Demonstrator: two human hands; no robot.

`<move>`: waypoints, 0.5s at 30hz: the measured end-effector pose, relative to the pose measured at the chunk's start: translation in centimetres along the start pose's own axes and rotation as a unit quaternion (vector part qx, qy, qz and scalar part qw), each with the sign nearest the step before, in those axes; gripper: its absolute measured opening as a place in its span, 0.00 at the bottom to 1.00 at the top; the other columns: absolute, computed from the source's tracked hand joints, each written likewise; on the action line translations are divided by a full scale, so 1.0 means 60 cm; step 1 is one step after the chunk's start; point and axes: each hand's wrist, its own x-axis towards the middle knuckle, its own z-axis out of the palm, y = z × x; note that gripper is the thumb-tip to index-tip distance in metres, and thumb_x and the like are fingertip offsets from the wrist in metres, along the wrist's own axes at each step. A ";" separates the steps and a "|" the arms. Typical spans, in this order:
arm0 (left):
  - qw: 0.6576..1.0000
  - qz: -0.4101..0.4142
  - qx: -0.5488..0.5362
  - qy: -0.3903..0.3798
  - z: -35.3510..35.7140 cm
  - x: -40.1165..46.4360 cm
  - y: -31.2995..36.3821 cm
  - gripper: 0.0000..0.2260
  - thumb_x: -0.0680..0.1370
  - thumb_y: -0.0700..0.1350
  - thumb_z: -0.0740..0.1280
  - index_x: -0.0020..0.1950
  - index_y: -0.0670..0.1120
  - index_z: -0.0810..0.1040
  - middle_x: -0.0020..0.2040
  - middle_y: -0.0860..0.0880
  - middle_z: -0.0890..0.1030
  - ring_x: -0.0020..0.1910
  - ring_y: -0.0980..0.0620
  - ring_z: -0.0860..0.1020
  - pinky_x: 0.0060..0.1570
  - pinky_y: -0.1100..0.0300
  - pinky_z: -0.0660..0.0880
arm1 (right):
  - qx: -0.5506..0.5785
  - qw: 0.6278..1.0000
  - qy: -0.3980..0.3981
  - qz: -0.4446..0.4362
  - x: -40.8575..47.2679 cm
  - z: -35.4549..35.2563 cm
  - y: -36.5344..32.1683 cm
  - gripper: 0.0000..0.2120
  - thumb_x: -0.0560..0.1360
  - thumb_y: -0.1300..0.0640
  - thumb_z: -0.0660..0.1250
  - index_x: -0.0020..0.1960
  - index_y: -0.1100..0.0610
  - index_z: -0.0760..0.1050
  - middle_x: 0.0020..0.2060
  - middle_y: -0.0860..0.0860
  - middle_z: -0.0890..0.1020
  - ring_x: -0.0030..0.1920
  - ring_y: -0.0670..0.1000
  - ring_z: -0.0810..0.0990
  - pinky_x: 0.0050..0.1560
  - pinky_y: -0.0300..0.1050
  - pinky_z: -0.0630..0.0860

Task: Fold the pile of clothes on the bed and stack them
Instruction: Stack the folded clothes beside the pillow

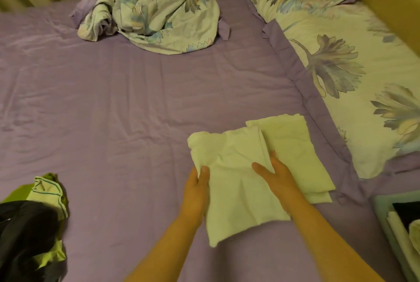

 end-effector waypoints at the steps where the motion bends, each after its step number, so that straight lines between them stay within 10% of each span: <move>1: 1.000 0.004 0.003 -0.013 0.018 0.002 0.010 0.06 0.81 0.53 0.59 0.56 0.60 0.74 0.51 0.61 0.82 0.48 0.62 0.81 0.38 0.69 0.77 | -0.005 1.000 0.004 -0.009 0.003 -0.021 -0.013 0.06 0.75 0.48 0.68 0.51 0.41 0.74 0.49 0.40 0.80 0.49 0.42 0.78 0.47 0.40 0.74; 15: 0.989 -0.010 0.059 -0.135 0.225 0.058 0.053 0.19 0.81 0.53 0.59 0.72 0.55 0.63 0.66 0.53 0.74 0.61 0.51 0.75 0.62 0.48 0.73 | -0.076 0.991 0.110 -0.020 0.065 -0.230 -0.026 0.19 0.76 0.50 0.67 0.64 0.54 0.72 0.58 0.51 0.79 0.57 0.54 0.77 0.61 0.53 0.72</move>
